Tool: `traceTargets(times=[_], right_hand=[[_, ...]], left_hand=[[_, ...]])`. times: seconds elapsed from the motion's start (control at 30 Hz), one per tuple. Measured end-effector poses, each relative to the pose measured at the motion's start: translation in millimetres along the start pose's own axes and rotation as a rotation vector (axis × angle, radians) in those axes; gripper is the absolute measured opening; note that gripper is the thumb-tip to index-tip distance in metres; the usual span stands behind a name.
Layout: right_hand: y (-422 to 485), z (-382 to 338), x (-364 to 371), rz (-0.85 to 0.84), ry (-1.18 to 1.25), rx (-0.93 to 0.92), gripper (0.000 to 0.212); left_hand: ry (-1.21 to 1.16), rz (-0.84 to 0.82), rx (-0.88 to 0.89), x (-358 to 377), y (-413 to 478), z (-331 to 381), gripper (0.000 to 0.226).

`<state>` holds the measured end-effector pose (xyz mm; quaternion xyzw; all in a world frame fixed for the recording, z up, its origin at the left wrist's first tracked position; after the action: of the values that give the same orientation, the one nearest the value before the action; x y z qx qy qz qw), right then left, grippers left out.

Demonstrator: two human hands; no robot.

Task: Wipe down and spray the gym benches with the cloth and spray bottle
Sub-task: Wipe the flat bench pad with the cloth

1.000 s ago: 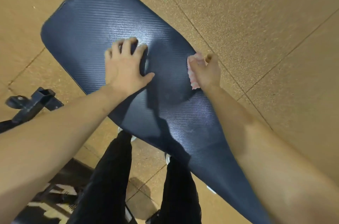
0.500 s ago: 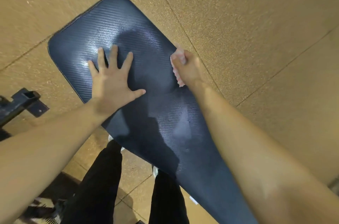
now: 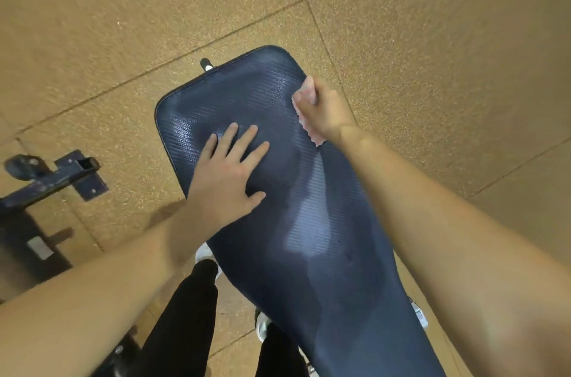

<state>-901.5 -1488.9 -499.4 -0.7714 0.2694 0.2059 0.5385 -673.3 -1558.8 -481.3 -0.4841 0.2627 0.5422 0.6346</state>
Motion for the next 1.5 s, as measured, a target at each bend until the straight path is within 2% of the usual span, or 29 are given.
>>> traceTargets(times=[0.07, 0.17, 0.33, 0.47, 0.57, 0.63, 0.7, 0.8, 0.9, 1.0, 1.07, 1.23, 1.37, 1.47, 1.5], right_hand=[[11, -14, 3, 0.014, -0.061, -0.035, 0.026], [24, -33, 9, 0.018, -0.076, -0.068, 0.049], [33, -66, 12, 0.023, -0.189, -0.188, 0.062], [31, -97, 35, 0.012, -0.361, -0.351, 0.049], [17, -108, 50, 0.023, -0.522, -0.465, 0.053], [12, -106, 54, 0.018, -0.466, -0.526, 0.052], [5, -96, 51, 0.002, -0.301, -0.492, 0.062], [-17, -69, 32, 0.163, -0.152, -0.439, 0.083], [-40, -31, 21, 0.357, -0.157, -0.287, 0.079], [-55, 2, 26, 0.343, -0.225, -0.141, 0.081], [-61, 13, 33, 0.307, -0.294, -0.143, 0.082], [-57, 9, 31, 0.278, -0.228, -0.091, 0.067], [-59, 17, 27, 0.241, -0.312, -0.136, 0.067], [-60, 19, 27, 0.240, -0.353, -0.161, 0.068], [-61, 19, 29, 0.248, -0.361, -0.172, 0.068]], left_hand=[[-0.028, 0.021, 0.009, 2, -1, 0, 0.095], [-0.097, 0.085, 0.032, 3, -5, -8, 0.086], [-0.330, 0.234, 0.099, 1, -16, -34, 0.056], [-0.406, 0.453, -0.093, -19, -20, -57, 0.036], [-0.398, 0.546, -0.254, -40, -11, -78, 0.031], [-0.405, 0.563, -0.336, -53, -1, -91, 0.030], [-0.435, 0.555, -0.362, -62, 14, -101, 0.032], [-0.436, 0.495, -0.265, -73, 48, -108, 0.037], [-0.453, 0.255, -0.128, -81, 85, -114, 0.056], [-0.464, -0.015, 0.009, -86, 118, -113, 0.069], [-0.481, -0.094, 0.055, -84, 128, -111, 0.068], [-0.488, -0.073, 0.043, -71, 116, -125, 0.071], [-0.563, -0.029, -0.024, -65, 86, -140, 0.059], [-0.536, -0.014, -0.167, -63, 59, -144, 0.054], [-0.514, -0.001, -0.205, -62, 51, -143, 0.045]])
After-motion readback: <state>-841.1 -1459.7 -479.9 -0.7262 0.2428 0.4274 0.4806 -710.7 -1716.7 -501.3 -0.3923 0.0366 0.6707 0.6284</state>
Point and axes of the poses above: each hand's wrist, its own y-axis towards the middle knuckle, its own x-axis out of the palm, z = x × y, the point moved 2 cm from there along y, towards the middle knuckle, and after that the axes turned 14 degrees about x, right-handed, at the moved point
